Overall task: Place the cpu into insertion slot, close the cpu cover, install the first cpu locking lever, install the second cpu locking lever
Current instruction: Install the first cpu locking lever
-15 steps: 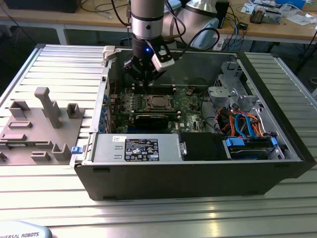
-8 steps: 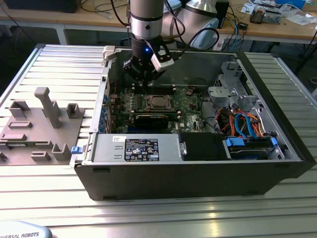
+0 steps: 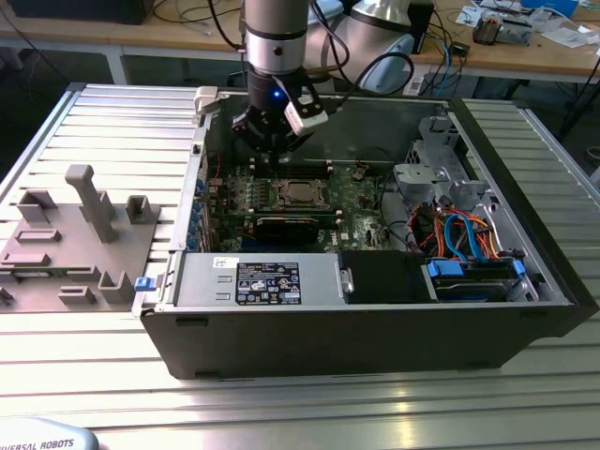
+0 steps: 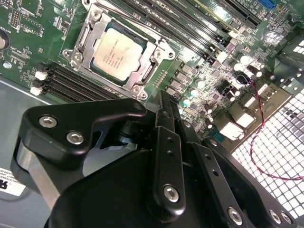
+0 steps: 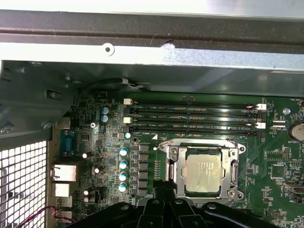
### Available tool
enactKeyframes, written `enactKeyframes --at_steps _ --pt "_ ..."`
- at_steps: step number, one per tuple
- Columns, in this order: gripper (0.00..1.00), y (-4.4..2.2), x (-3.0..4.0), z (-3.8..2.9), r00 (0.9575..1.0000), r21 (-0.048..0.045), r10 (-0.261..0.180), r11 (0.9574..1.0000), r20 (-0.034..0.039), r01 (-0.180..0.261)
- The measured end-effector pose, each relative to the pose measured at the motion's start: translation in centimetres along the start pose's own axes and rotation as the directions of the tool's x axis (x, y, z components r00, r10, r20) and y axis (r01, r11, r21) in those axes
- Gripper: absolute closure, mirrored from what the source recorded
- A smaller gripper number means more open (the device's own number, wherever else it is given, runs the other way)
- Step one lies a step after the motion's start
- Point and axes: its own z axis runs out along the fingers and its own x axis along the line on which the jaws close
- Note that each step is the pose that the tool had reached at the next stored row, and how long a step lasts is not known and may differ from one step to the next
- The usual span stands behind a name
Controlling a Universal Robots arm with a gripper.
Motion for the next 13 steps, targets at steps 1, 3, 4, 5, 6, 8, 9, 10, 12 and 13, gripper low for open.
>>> enactKeyframes --at_steps 1,3,4,5,6,8,9,10,12,13 --pt "0.89 0.00 0.04 0.00 1.0000 -0.0001 0.000 1.0000 0.0000 0.000" --pt "0.89 0.00 0.11 0.00 1.0000 -0.0008 0.000 1.0000 0.0000 0.000" --pt "0.89 0.00 0.18 -0.01 1.0000 -0.0019 0.000 1.0000 0.0000 0.000" --pt "0.89 0.00 0.23 0.00 1.0000 -0.0028 0.000 1.0000 0.0001 0.000" --pt "0.89 0.01 0.30 0.00 1.0000 -0.0043 0.000 1.0000 0.0001 0.000" --pt "0.89 0.03 0.57 -0.01 1.0000 -0.0087 0.000 1.0000 0.0003 0.000" --pt "0.89 0.06 0.64 0.00 1.0000 -0.0094 0.000 1.0000 0.0003 0.000" --pt "0.89 0.09 0.73 0.00 1.0000 -0.0101 0.000 0.9999 0.0004 0.000" --pt "0.89 0.17 0.93 0.00 1.0000 -0.0117 0.000 0.9999 0.0004 0.000" --pt "0.89 0.21 1.03 0.00 1.0000 -0.0127 0.000 0.9999 0.0004 0.000"
